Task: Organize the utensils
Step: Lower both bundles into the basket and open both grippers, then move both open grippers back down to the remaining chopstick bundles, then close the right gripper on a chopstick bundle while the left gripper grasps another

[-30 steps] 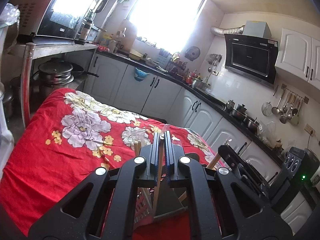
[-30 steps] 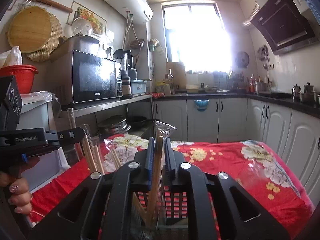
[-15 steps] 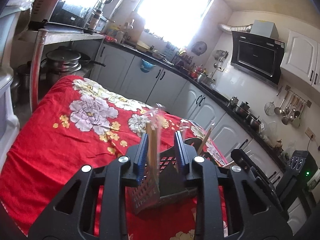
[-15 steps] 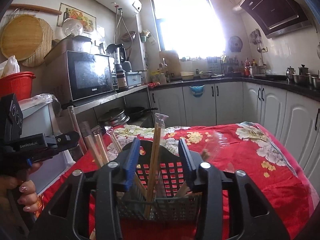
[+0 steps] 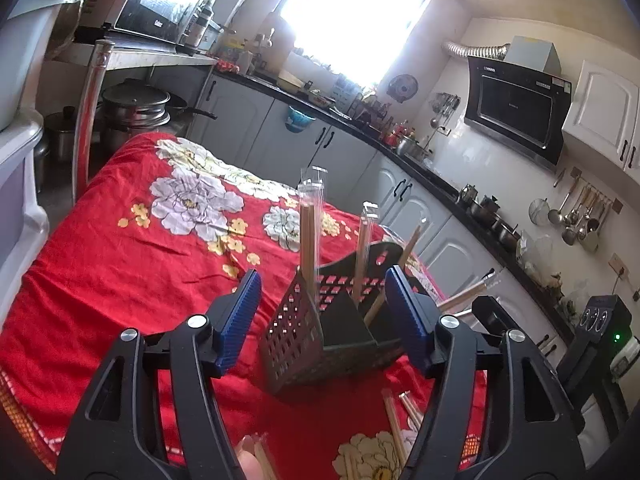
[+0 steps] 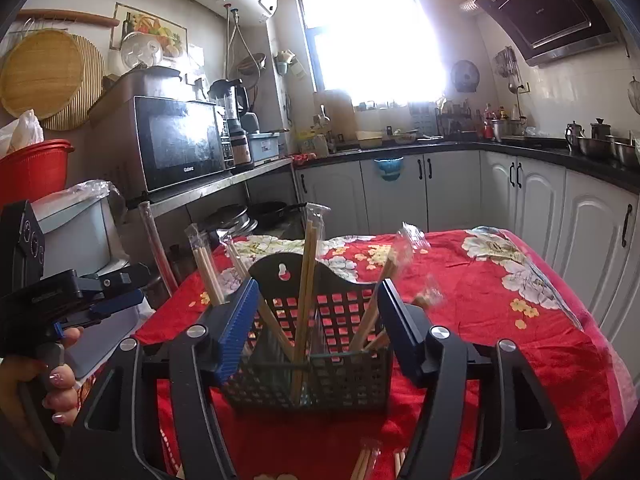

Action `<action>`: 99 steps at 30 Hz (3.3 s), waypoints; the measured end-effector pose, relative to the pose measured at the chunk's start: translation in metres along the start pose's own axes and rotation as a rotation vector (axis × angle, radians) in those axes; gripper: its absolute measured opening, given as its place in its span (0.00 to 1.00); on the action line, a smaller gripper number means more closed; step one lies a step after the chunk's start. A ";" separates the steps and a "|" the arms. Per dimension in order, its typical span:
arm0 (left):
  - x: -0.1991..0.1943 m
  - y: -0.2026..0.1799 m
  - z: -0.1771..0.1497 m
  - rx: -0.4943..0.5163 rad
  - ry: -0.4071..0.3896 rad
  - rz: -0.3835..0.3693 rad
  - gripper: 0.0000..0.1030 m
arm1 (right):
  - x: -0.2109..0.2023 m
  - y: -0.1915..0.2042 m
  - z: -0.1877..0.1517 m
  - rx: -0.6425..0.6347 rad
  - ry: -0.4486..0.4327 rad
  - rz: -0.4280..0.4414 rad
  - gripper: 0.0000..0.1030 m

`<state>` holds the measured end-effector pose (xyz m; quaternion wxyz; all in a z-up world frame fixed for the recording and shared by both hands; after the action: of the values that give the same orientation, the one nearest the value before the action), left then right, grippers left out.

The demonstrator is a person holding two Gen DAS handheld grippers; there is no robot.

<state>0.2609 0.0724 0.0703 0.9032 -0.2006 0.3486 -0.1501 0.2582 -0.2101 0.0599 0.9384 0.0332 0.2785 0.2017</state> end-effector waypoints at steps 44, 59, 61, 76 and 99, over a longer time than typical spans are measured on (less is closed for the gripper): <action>-0.029 -0.001 -0.071 0.014 0.090 0.058 0.90 | -0.044 0.017 -0.084 -0.084 0.179 -0.030 0.73; -0.015 0.003 -0.096 0.029 0.165 0.090 0.90 | -0.038 0.000 -0.105 -0.046 0.279 -0.019 0.73; -0.011 0.004 -0.099 0.030 0.175 0.101 0.90 | -0.035 -0.004 -0.108 -0.036 0.294 -0.018 0.73; 0.031 0.015 -0.121 0.043 0.314 0.140 0.90 | -0.001 -0.009 -0.124 -0.032 0.435 0.001 0.73; 0.078 0.029 -0.120 -0.021 0.455 0.089 0.44 | 0.085 -0.028 -0.103 0.040 0.630 -0.005 0.56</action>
<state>0.2377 0.0345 -0.0691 0.8050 -0.1553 0.5532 -0.1480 0.2780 -0.2074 -0.0756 0.8056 -0.0133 0.5596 0.1941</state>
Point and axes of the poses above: each gripper's, at about its wrist camera, not at the fingertips, and x roughly the way its jaws point, y to its left, z to its top, the point moved 2 cm from there along x, roughly the way its jaws point, and after that the axes turned 13 degrees about y, right-handed, at the moved point
